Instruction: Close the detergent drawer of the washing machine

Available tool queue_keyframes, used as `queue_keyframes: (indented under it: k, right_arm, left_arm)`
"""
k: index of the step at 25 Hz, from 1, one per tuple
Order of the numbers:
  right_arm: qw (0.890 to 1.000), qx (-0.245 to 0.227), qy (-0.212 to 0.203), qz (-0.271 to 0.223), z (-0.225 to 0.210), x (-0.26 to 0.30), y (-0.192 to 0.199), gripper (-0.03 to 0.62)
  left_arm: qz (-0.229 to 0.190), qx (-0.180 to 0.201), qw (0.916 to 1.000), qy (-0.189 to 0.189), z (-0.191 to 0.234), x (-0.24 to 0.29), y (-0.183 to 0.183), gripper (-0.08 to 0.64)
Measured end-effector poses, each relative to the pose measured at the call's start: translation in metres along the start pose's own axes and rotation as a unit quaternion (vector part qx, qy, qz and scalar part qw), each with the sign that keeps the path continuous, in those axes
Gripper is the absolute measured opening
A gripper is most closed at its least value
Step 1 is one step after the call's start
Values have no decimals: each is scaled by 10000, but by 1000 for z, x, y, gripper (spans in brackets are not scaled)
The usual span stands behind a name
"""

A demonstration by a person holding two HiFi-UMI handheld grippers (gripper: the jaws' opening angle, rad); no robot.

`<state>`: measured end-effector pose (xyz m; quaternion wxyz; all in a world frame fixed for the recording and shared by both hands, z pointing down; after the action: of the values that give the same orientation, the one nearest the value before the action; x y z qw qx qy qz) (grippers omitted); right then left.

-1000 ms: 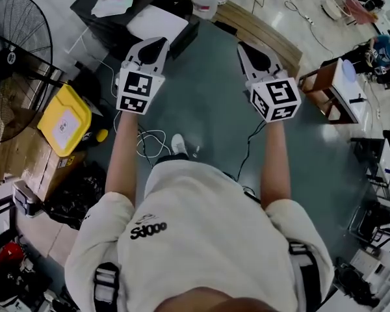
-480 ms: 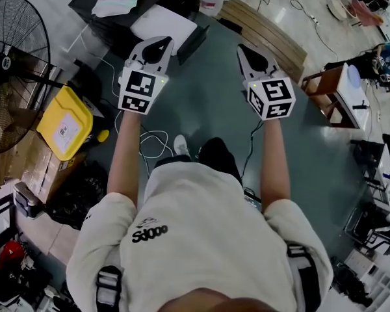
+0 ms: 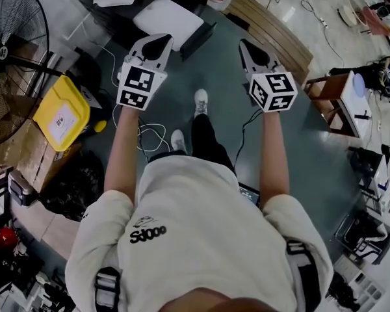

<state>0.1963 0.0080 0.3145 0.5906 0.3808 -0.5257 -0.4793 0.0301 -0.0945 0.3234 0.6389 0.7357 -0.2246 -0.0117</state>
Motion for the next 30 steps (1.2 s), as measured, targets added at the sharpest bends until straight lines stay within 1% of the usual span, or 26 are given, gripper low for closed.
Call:
queue_keyframes:
  k: [4, 7, 10, 14, 17, 24, 27, 30]
  right_arm:
    - [9999, -103, -90, -23, -15, 24, 13, -6]
    - [9995, -53, -250, 159, -21, 47, 32, 0]
    - [9981, -69, -424, 439, -24, 74, 56, 54]
    - [9958, -112, -610, 674, -28, 102, 86, 74]
    - [9931, -193, -784, 847, -28, 123, 105, 126]
    - [9853, -345, -1182, 1182, -29, 169, 150, 209]
    - [9817, -337, -1372, 1278, -32, 187, 170, 221]
    - [9759, -386, -1663, 1361, -34, 202, 187, 240]
  left_arm:
    - [133, -69, 9999, -29, 6, 18, 11, 18]
    - [191, -184, 9996, -66, 13, 31, 24, 18]
    - [217, -307, 9991, -203, 25, 43, 36, 18]
    - [331, -403, 9984, -235, 31, 60, 52, 18]
    - [465, -437, 9976, -261, 35, 74, 69, 18]
    - [673, -680, 9948, -347, 54, 105, 103, 18]
    - [743, -723, 9940, -353, 61, 119, 112, 18]
    - [803, -734, 9934, -349, 67, 132, 118, 18]
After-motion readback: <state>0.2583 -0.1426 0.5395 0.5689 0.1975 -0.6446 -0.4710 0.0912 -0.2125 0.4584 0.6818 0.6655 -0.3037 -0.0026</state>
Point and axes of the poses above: the fingertips, and each gripper's own axes: x forward along the fingers, z to its left, y out of its underside, the point moved 2 cm from there along -x, backward along the fingers, and after that the axes turned 4 degrees about -x, right-handed, at the moved point
